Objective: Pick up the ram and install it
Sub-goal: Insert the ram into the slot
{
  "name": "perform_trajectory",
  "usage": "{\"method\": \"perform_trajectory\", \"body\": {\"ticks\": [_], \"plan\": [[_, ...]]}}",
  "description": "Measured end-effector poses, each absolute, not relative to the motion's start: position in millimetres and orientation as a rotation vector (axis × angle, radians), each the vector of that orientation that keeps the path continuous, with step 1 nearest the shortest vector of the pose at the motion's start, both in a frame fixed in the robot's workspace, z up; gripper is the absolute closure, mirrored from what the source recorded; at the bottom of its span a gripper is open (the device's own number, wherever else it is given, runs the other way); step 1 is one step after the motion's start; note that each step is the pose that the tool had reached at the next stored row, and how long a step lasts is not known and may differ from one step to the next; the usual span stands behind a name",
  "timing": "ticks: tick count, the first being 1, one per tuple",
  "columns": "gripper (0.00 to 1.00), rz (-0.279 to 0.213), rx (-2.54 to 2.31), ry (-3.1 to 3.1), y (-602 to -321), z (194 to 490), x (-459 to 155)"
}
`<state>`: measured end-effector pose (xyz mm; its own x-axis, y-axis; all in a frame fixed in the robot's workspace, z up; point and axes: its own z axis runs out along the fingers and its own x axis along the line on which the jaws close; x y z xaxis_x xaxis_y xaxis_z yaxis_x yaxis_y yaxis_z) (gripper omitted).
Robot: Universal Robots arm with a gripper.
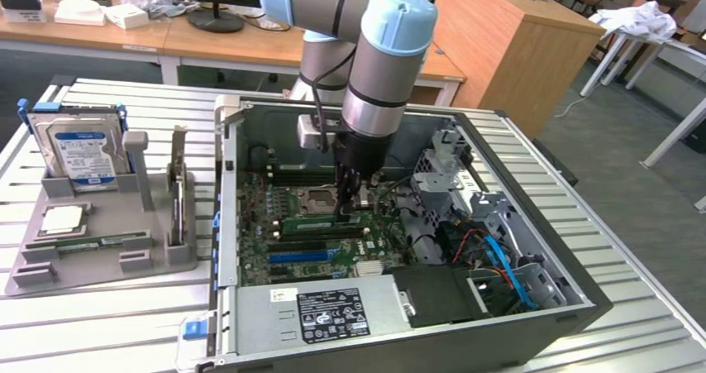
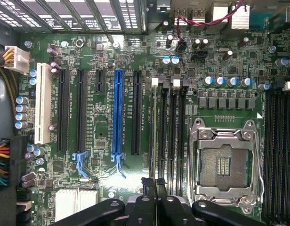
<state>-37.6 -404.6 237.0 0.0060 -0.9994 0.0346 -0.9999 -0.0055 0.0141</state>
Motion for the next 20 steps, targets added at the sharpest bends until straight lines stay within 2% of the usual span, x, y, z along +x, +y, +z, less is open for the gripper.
{"method": "perform_trajectory", "body": {"ticks": [20], "plan": [[0.88,0.009,2.191,-2.193,-405.2,234.2,-35.8]]}}
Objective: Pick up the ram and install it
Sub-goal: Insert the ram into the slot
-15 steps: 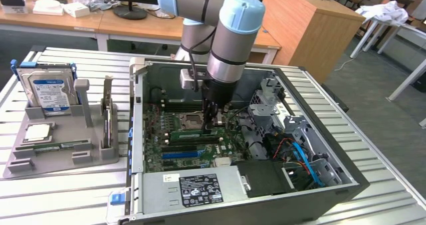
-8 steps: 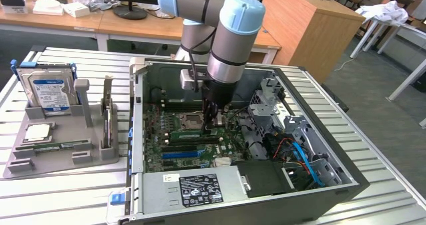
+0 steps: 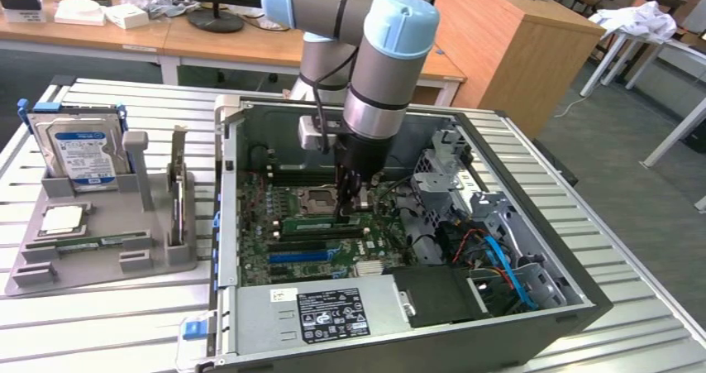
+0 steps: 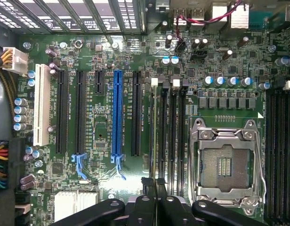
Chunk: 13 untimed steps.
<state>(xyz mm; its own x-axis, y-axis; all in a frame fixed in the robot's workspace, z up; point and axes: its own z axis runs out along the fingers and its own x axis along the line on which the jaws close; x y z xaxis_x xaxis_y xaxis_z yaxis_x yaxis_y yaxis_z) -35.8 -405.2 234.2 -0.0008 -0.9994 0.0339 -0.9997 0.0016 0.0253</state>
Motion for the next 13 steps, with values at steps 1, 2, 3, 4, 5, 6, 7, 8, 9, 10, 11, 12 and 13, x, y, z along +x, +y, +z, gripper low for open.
{"method": "perform_trajectory", "body": {"ticks": [1,2,3,4,5,6,7,8,9,10,11,12,13], "plan": [[0.88,0.009,2.190,-2.193,-405.2,234.1,-35.8],[0.88,0.010,2.191,-2.193,-405.2,234.0,-35.8],[0.88,0.009,2.191,-2.193,-405.3,233.9,-35.8],[0.88,0.009,2.191,-2.193,-405.3,233.7,-35.7],[0.88,0.009,2.191,-2.193,-405.3,233.4,-35.7],[0.88,0.009,2.191,-2.193,-405.3,233.3,-35.7],[0.88,0.009,2.190,-2.193,-405.3,233.2,-35.8],[0.88,0.009,2.191,-2.193,-405.3,233.0,-35.7],[0.88,0.009,2.191,-2.193,-405.3,232.7,-35.7],[0.88,0.009,2.191,-2.193,-405.3,232.4,-35.7],[0.88,0.009,2.191,-2.193,-405.3,232.3,-35.7],[0.88,0.009,2.190,-2.193,-405.3,232.3,-35.8],[0.88,0.009,2.191,-2.193,-405.3,231.9,-35.7]]}}
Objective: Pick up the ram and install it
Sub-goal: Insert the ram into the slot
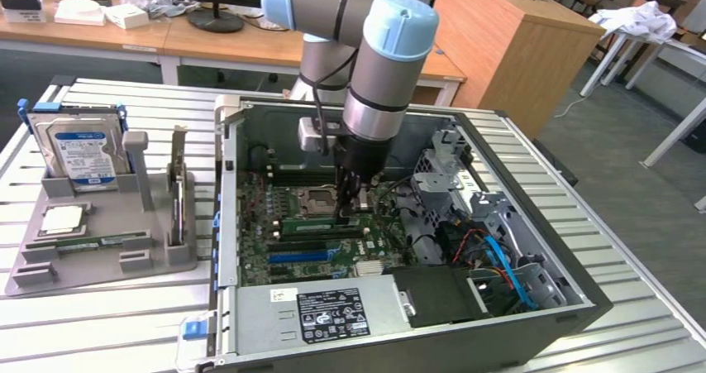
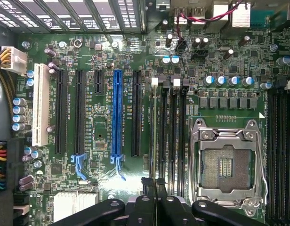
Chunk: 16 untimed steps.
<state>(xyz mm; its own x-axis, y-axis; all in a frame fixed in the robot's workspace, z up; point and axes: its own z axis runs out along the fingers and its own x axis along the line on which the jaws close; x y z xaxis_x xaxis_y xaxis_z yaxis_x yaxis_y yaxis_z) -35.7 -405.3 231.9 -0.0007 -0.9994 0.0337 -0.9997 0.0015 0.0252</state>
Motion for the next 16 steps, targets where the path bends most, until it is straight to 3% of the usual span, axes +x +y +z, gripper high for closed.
{"method": "perform_trajectory", "body": {"ticks": [16], "plan": [[0.88,0.009,2.191,-2.193,-405.2,230.1,-36.7]]}}
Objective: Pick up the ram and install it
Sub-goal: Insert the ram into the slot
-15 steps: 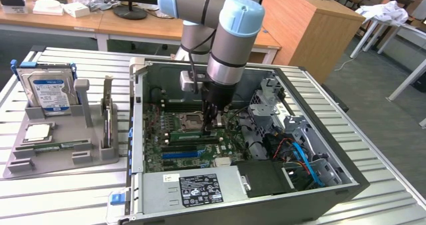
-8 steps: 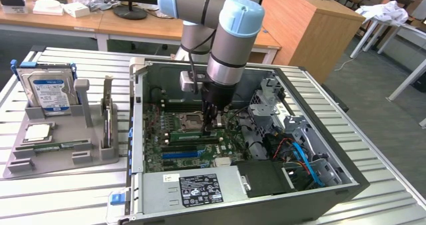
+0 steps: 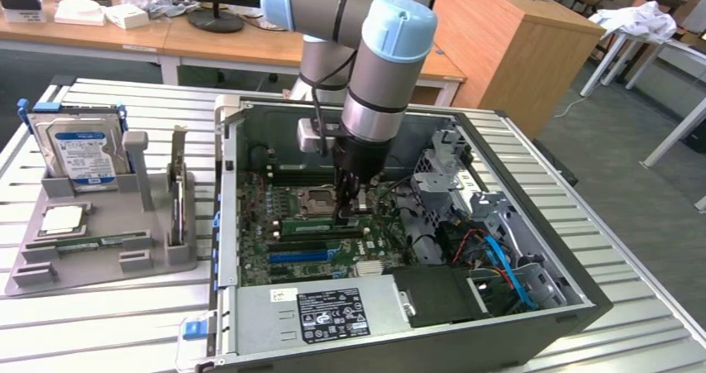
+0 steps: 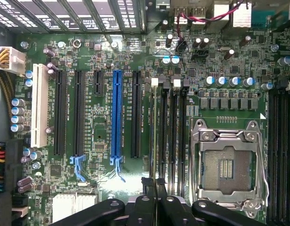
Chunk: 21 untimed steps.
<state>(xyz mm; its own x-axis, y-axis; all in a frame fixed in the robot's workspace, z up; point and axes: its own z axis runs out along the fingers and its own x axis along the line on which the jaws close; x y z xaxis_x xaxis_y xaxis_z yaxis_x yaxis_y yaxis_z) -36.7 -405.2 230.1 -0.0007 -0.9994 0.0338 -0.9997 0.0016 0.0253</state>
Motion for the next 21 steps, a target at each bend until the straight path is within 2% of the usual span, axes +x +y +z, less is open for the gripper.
{"method": "perform_trajectory", "body": {"ticks": [21], "plan": [[0.88,0.009,2.191,-2.193,-404.8,228.7,-37.2]]}}
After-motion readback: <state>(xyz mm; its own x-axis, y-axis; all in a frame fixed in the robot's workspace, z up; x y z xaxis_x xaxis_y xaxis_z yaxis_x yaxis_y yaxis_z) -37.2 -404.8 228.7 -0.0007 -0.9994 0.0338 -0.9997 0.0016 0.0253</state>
